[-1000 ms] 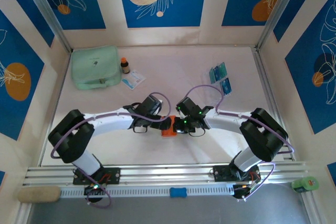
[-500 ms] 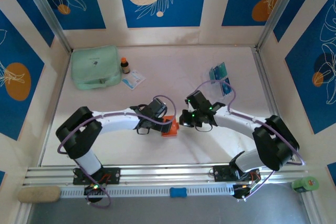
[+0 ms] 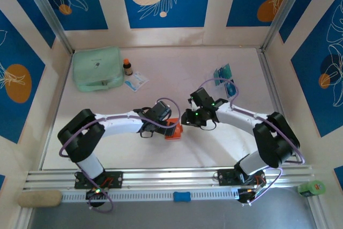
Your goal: Put the credit cards into the card holder
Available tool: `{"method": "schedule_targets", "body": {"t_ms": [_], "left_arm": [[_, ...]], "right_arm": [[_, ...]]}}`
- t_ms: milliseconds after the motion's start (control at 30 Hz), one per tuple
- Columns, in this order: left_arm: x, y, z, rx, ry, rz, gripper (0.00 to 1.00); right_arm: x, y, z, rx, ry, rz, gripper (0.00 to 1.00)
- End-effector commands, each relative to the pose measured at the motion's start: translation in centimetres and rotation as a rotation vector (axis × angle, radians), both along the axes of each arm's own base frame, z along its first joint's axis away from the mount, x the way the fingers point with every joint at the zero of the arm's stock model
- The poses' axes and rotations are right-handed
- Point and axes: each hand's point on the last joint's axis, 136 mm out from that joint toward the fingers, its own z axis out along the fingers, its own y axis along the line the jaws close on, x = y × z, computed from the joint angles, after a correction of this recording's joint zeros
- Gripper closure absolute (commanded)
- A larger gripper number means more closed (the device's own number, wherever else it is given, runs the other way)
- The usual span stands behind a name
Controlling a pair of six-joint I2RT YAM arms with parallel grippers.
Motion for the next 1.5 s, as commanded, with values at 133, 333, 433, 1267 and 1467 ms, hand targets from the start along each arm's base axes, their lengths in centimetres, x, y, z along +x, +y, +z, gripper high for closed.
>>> {"method": "schedule_targets", "body": {"t_ms": [133,333,433,1267,1467], "left_arm": [[-1.0,1.8,-2.1,0.098,0.032,0.008,0.0],[-1.0,1.9,-2.2,0.099,0.032,0.008,0.0],[-1.0,1.9,-2.3,0.1,0.033,0.009,0.0],[-1.0,1.9,-2.1,0.094,0.028,0.007,0.0],[-1.0,1.8,-2.1,0.094,0.029,0.005,0.0]], "right_arm": [[0.0,0.8,-0.7,-0.016,0.034,0.041,0.71],[0.1,1.0,-0.9,-0.017,0.035,0.044,0.73],[0.2,1.3,-0.2,-0.006,0.02,0.044,0.73],[-0.2,0.8,-2.1,-0.081,0.05,0.053,0.87],[-0.1,0.8,-1.1,-0.072,0.033,0.051,0.84]]}}
